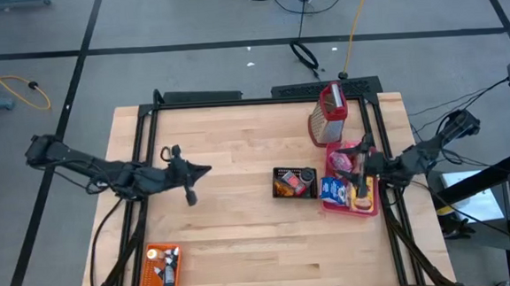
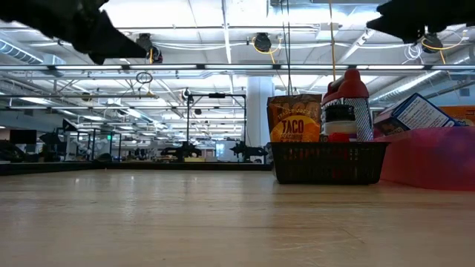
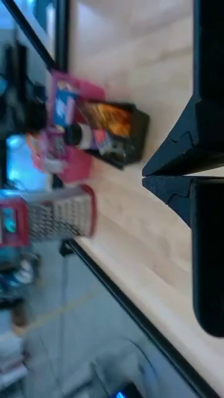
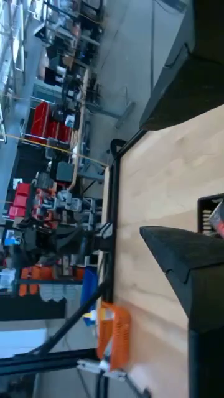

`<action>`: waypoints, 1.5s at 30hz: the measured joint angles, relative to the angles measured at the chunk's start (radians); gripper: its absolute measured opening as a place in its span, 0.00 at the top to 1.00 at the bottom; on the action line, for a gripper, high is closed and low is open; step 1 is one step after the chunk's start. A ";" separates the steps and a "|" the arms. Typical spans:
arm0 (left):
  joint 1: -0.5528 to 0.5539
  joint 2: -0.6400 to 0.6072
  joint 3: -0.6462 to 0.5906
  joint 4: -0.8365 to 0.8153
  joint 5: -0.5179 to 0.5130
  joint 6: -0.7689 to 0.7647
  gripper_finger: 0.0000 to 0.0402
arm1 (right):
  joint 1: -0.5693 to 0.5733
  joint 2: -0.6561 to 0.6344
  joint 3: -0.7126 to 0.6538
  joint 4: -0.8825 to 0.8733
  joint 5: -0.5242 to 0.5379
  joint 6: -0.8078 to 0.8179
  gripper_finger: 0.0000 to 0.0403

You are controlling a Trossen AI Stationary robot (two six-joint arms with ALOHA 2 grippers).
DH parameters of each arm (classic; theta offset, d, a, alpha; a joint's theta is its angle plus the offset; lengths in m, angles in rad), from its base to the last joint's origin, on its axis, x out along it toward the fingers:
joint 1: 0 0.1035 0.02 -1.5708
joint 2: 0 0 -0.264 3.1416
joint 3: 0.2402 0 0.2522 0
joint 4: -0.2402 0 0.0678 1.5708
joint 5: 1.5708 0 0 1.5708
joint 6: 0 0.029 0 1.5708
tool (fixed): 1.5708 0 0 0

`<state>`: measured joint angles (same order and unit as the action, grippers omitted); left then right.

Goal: Pick & Place Kitchen Items
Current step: Return to Home Position

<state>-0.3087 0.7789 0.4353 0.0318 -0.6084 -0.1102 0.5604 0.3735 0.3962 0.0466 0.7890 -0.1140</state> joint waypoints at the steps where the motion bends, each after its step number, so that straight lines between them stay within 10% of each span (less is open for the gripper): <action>1: 0.009 -0.027 -0.038 0.045 0.026 0.021 0.99 | -0.004 -0.005 -0.017 0.023 -0.002 -0.022 0.36; 16: 0.332 -0.278 -0.424 0.415 0.425 0.069 0.99 | -0.140 -0.223 -0.356 0.237 -0.169 -0.070 0.36; 25: 0.541 -0.270 -0.424 0.446 0.738 0.072 0.99 | -0.353 -0.228 -0.369 0.136 -0.626 -0.057 0.36; 32: 0.593 -0.269 -0.423 0.445 0.737 0.037 0.99 | -0.551 -0.219 -0.364 0.219 -0.988 -0.076 0.36; 45: 0.595 -0.269 -0.423 0.444 0.720 -0.164 0.99 | -0.618 -0.217 -0.364 0.182 -1.002 0.376 0.36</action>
<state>0.2859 0.5098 0.0128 0.4755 0.1112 -0.2743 -0.0578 0.1562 0.0326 0.2283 -0.2127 0.2620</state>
